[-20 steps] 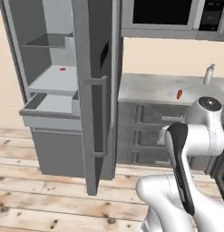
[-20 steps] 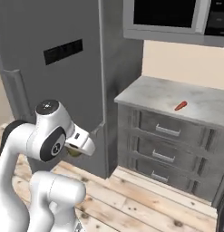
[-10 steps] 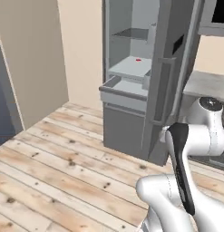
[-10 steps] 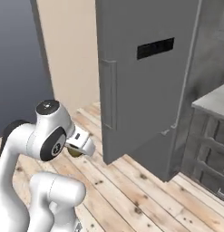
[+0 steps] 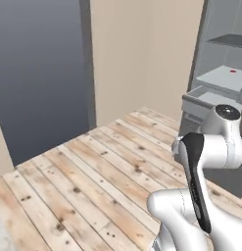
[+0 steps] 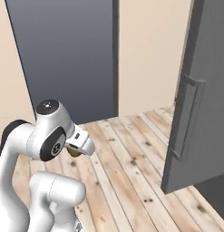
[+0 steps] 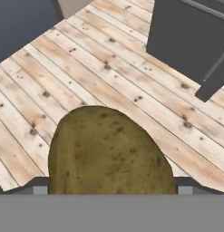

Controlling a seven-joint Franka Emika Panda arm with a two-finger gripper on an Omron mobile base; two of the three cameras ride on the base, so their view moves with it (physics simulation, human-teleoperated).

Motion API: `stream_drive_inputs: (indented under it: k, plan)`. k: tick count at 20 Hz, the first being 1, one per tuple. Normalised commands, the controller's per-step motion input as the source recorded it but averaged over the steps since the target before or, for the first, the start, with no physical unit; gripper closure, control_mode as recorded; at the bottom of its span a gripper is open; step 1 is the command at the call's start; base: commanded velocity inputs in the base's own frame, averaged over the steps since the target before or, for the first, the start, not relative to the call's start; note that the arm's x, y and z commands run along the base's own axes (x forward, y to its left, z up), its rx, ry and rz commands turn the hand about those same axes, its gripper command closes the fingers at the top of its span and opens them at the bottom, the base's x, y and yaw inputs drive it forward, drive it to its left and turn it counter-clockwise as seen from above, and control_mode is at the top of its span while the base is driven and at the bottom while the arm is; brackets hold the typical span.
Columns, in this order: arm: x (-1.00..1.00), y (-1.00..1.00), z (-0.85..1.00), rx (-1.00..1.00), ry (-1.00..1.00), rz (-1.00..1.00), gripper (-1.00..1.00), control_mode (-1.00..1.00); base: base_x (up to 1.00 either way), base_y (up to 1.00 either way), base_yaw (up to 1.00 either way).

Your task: Place the potato and carrot inside the fridge drawer. Close the drawer after placing the vegetables.

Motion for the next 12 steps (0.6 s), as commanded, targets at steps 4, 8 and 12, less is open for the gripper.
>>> stream_drive_inputs:
  k: [4,8,12]
  plan:
    - [0.00,0.00,0.00,0.00,0.00,0.00,1.00,1.00,0.98,0.96,0.13]
    - [0.00,0.00,0.00,0.00,0.00,0.00,1.00,1.00,0.85,0.94,-0.28]
    - [0.00,0.00,0.00,0.00,0.00,0.00,1.00,1.00,0.94,0.75,-0.38]
